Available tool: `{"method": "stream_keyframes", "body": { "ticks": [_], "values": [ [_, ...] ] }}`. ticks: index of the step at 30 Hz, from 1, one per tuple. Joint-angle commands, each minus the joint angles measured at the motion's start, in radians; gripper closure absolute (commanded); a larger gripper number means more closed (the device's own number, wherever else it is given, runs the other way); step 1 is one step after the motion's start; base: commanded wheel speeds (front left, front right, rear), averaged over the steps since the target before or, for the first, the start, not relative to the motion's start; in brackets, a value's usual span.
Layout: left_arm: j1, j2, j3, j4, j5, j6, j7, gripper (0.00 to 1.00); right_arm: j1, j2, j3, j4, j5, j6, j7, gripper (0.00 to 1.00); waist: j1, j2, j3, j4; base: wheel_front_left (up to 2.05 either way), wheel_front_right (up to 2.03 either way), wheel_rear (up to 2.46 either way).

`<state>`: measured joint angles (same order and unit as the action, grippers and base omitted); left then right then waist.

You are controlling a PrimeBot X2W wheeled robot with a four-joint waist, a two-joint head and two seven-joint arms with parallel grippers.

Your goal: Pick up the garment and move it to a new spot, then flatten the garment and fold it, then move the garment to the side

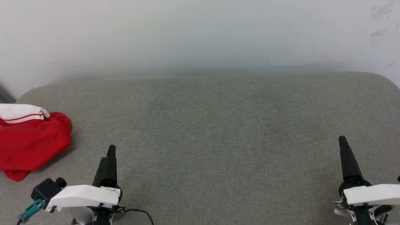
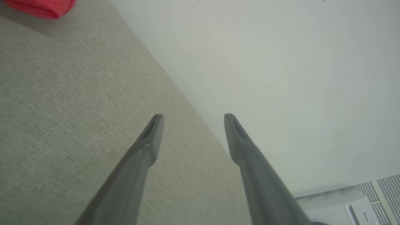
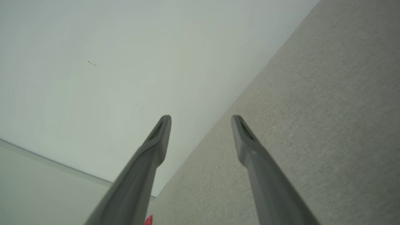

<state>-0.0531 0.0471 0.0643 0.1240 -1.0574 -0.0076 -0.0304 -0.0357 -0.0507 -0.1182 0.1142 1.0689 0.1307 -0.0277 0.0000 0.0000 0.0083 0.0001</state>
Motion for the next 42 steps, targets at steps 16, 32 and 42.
{"method": "stream_keyframes", "body": {
  "ticks": [16,32,42],
  "values": [
    [0.013,0.009,-0.075,-0.039,0.329,0.065,-0.061,0.0,0.027,0.0,0.037,-0.066,-0.325,0.0,-0.063,0.0,0.0,0.0,0.002,0.001,0.0,0.0,0.0],
    [0.028,0.033,-0.151,-0.059,0.57,0.127,-0.119,0.0,0.052,0.0,0.038,-0.094,-0.583,0.0,-0.121,0.0,0.0,0.0,0.004,0.002,0.0,0.0,0.0],
    [0.036,0.039,-0.178,-0.067,0.657,0.136,-0.142,0.0,0.063,0.0,0.048,-0.109,-0.674,0.0,-0.144,0.0,0.0,0.0,0.003,0.001,0.0,0.0,0.0]
  ]
}}
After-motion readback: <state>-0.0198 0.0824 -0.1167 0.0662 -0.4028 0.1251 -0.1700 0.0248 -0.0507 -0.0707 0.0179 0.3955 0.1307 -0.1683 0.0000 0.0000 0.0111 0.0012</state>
